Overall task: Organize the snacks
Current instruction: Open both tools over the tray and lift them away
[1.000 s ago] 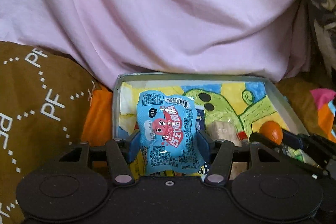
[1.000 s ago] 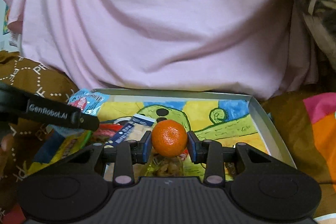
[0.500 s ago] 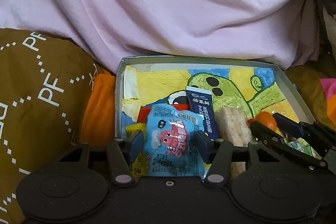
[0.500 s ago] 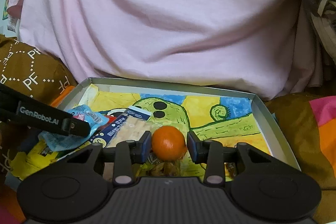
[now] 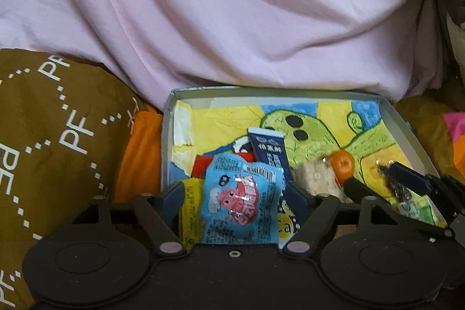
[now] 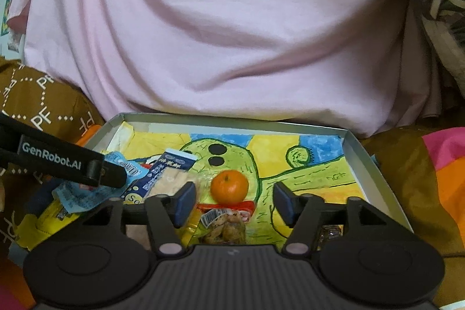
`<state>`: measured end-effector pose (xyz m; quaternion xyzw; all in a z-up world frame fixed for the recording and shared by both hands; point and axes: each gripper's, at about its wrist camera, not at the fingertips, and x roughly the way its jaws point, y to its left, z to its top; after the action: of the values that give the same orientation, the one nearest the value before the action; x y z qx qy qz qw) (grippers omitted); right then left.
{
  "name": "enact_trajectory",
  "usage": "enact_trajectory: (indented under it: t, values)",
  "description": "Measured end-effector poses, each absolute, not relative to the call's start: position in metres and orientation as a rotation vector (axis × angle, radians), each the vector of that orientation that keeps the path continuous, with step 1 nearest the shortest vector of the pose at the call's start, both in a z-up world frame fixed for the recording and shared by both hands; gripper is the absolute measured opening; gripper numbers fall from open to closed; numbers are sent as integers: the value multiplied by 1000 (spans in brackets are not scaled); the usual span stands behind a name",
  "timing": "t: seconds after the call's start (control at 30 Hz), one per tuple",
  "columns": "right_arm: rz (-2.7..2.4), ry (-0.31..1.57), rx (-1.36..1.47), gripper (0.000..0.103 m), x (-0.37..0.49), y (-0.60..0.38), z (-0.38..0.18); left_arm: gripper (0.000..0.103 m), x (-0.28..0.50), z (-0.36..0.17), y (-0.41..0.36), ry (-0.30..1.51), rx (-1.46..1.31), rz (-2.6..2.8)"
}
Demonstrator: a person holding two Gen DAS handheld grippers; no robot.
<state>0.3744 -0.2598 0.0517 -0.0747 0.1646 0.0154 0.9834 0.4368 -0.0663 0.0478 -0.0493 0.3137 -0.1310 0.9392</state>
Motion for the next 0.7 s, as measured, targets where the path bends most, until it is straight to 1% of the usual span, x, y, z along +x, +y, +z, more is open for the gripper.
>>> enact_trajectory:
  t: [0.03,0.1,0.13,0.23,0.3,0.4,0.7]
  values:
    - [28,327,-149,72,373,-260,52,80,437,49,-66,636,-104,-261]
    - [20,316,-145,81,370,-262,54,87,436,51,-65,630,-110,-251]
    - [18,308,-140,83,368,-263,56,89,435,52,-65,626,-113,-249]
    - [14,292,-121,90,363,-268,62,91,430,56,-64,604,-114,-238]
    - [12,280,-110,95,358,-270,66,102,425,59,-64,589,-107,-222]
    - [0,258,-97,101,351,-273,72,102,414,65,-60,534,-90,-186]
    - [2,233,-47,103,330,-278,91,102,391,86,-47,485,-91,-121]
